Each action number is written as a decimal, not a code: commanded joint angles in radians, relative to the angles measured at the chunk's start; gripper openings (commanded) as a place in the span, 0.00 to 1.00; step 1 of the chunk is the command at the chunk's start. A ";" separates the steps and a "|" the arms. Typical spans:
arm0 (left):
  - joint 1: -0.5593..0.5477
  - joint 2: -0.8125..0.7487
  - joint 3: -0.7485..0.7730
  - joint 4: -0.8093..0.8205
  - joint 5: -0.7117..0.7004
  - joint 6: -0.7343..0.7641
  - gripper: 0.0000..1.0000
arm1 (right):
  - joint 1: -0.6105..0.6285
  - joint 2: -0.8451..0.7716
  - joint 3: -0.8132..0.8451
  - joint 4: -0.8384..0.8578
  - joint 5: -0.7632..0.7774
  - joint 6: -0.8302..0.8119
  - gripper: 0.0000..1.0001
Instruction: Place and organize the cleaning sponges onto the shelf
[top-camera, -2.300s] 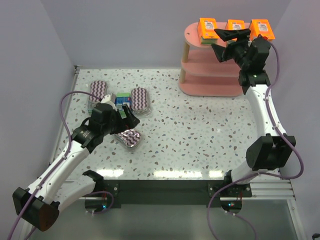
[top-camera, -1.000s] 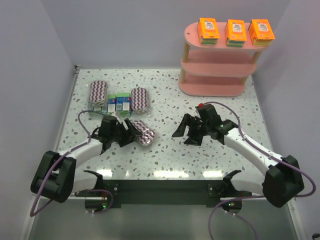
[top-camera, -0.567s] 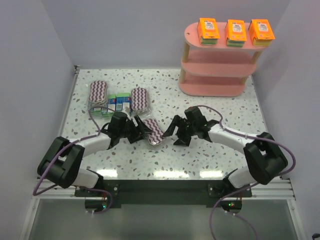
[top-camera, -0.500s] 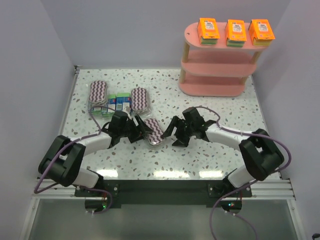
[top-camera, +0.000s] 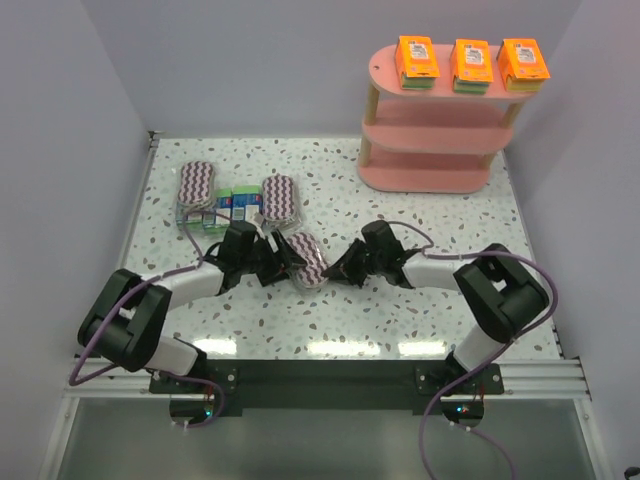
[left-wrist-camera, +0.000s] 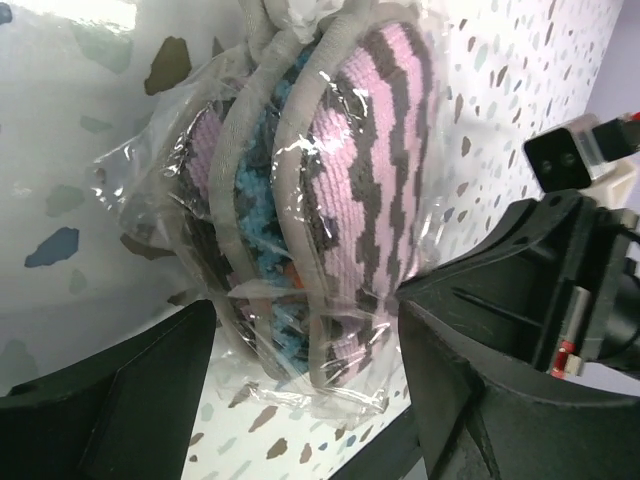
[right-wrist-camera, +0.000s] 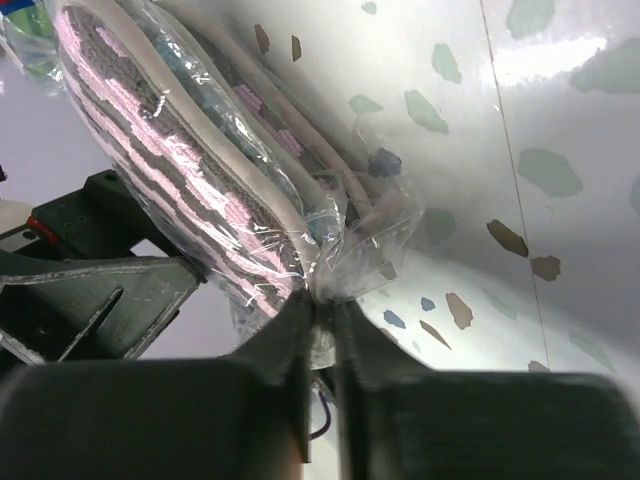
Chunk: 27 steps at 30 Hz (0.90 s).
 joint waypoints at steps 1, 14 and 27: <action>-0.002 -0.076 0.068 -0.057 -0.014 0.060 0.79 | -0.013 -0.043 -0.065 0.021 0.033 0.033 0.01; 0.058 -0.337 0.258 -0.420 -0.114 0.146 0.86 | -0.455 -0.503 -0.068 -0.257 -0.143 -0.087 0.00; 0.113 -0.410 0.273 -0.476 -0.085 0.169 0.88 | -0.773 -0.463 0.260 -0.357 -0.309 -0.151 0.00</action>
